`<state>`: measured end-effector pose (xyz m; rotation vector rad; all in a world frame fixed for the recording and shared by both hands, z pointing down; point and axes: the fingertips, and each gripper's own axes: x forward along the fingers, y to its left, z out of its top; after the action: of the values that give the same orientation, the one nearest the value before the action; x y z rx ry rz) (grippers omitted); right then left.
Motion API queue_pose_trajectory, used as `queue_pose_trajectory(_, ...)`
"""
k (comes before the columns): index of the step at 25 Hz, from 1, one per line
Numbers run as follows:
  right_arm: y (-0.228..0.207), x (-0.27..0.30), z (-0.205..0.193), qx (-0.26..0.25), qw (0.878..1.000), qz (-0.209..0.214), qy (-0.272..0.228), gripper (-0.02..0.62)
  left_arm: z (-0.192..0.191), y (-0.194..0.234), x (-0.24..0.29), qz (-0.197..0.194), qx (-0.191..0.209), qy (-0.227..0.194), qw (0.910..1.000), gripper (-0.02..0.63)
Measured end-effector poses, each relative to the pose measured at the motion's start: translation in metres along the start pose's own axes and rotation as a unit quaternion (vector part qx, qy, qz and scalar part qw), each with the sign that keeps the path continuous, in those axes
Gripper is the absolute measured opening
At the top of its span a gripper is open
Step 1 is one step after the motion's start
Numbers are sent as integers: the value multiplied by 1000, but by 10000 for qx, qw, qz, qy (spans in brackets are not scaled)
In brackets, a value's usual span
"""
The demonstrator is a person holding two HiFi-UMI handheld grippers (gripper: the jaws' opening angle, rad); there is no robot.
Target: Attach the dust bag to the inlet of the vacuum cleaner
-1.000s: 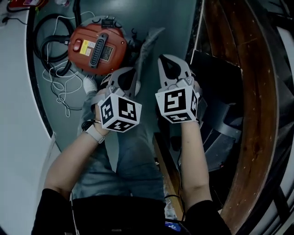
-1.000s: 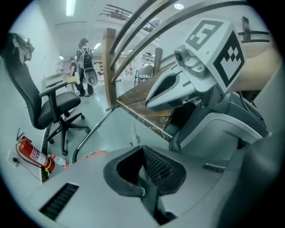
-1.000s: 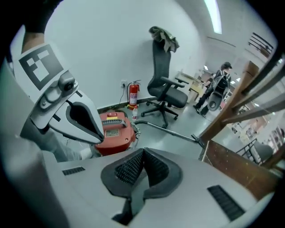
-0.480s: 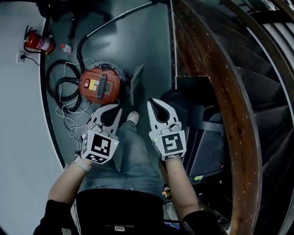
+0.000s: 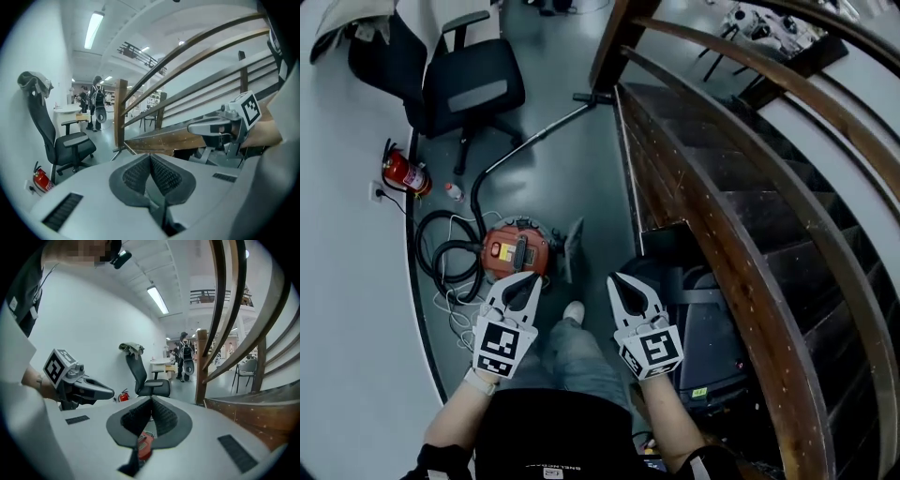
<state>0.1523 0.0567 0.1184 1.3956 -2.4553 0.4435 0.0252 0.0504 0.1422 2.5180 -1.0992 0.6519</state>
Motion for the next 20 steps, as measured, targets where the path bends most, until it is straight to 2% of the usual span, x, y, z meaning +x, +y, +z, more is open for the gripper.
queue_pose_trajectory(12,31,-36,123,-95,9991,156,-390,26,118,2,-71,5,156,-443,9989,14)
queue_pose_trajectory(20,41,-38,187,-76,9968,169,-772,26,172,4,-97,-81,291,-772,9966,15)
